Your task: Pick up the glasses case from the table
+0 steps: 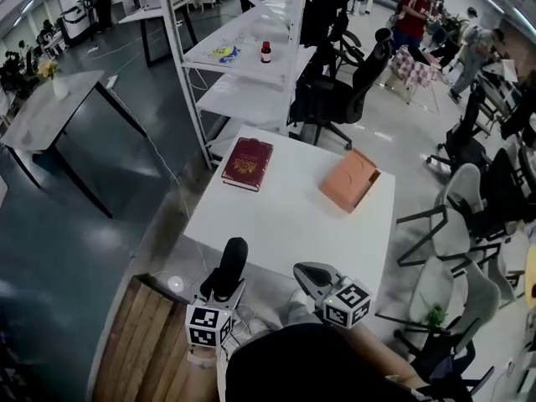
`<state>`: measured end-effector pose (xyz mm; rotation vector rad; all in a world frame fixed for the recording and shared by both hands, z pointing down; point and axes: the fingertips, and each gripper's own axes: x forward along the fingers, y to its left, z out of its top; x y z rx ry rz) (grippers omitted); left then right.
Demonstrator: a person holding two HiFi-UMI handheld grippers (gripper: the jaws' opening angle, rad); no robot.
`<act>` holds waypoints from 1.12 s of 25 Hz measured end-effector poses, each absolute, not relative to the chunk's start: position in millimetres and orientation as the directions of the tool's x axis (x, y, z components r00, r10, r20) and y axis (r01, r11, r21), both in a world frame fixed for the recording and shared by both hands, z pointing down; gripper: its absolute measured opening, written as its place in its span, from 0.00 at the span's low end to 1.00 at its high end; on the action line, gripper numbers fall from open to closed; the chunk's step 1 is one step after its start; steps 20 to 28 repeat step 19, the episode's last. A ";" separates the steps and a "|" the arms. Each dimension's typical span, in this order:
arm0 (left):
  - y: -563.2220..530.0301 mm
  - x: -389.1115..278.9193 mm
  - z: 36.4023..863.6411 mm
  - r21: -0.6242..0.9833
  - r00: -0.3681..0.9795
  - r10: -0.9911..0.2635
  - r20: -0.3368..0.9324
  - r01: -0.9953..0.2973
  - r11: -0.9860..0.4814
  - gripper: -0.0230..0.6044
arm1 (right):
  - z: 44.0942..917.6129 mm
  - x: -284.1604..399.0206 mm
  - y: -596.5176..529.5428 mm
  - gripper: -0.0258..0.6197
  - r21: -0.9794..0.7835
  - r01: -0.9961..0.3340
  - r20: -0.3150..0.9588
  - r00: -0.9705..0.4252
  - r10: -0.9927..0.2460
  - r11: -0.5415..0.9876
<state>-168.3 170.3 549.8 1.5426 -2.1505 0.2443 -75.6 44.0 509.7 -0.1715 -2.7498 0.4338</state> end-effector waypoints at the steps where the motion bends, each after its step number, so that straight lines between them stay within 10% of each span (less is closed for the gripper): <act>1: 170.7 -167.3 551.1 0.129 -0.245 -0.843 0.480 -0.930 0.344 0.53 | 511.4 -73.3 44.3 0.08 -0.319 0.057 0.325 -0.931 0.166 0.946; 28: 167.8 -166.9 558.4 0.139 -0.232 -0.838 0.494 -0.930 0.340 0.53 | 527.4 -65.1 32.3 0.08 -0.341 0.000 0.366 -0.921 0.132 0.940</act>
